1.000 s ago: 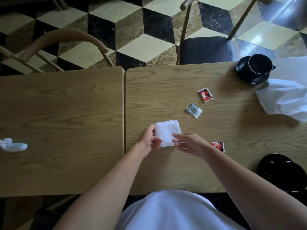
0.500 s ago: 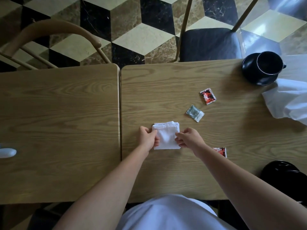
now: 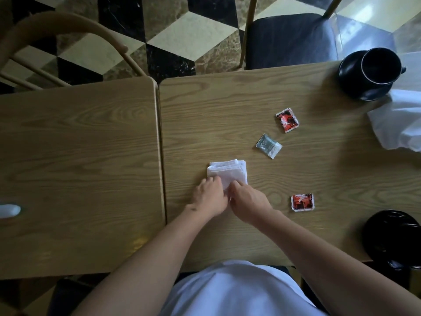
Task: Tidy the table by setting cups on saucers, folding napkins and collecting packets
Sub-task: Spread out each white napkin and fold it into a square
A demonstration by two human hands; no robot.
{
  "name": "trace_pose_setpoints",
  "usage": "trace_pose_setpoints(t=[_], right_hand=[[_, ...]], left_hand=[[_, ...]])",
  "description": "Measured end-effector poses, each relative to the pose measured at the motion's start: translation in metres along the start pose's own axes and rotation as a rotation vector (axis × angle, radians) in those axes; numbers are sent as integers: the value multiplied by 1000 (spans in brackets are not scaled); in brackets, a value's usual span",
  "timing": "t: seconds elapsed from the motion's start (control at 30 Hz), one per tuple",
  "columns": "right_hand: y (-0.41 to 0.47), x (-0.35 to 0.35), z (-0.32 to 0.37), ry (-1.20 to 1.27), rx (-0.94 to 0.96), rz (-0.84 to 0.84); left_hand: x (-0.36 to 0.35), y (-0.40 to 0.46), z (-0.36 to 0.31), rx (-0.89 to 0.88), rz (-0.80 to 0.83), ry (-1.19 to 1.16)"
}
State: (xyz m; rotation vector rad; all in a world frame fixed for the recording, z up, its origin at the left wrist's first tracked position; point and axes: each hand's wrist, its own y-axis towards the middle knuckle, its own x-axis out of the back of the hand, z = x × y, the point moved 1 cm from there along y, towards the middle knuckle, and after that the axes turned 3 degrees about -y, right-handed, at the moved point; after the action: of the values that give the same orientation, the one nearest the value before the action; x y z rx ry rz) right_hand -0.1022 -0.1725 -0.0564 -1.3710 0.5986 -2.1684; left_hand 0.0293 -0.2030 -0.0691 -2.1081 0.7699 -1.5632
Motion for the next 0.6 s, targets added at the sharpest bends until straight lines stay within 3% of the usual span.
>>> trace_pose_setpoints(t=[0.13, 0.2, 0.27, 0.43, 0.6], right_hand=[[-5, 9, -20, 270, -263, -287], [-2, 18, -27, 518, -451, -349], [9, 25, -28, 609, -542, -244], [17, 60, -20, 716, -601, 97], [-29, 90, -28, 935, -479, 35]], left_hand=[[4, -7, 17, 374, -287, -466], [9, -6, 15, 575, -265, -827], [11, -2, 5, 653, -141, -1036], [25, -4, -28, 620, 112, -1225], [55, -34, -59, 385, 210, -1511]])
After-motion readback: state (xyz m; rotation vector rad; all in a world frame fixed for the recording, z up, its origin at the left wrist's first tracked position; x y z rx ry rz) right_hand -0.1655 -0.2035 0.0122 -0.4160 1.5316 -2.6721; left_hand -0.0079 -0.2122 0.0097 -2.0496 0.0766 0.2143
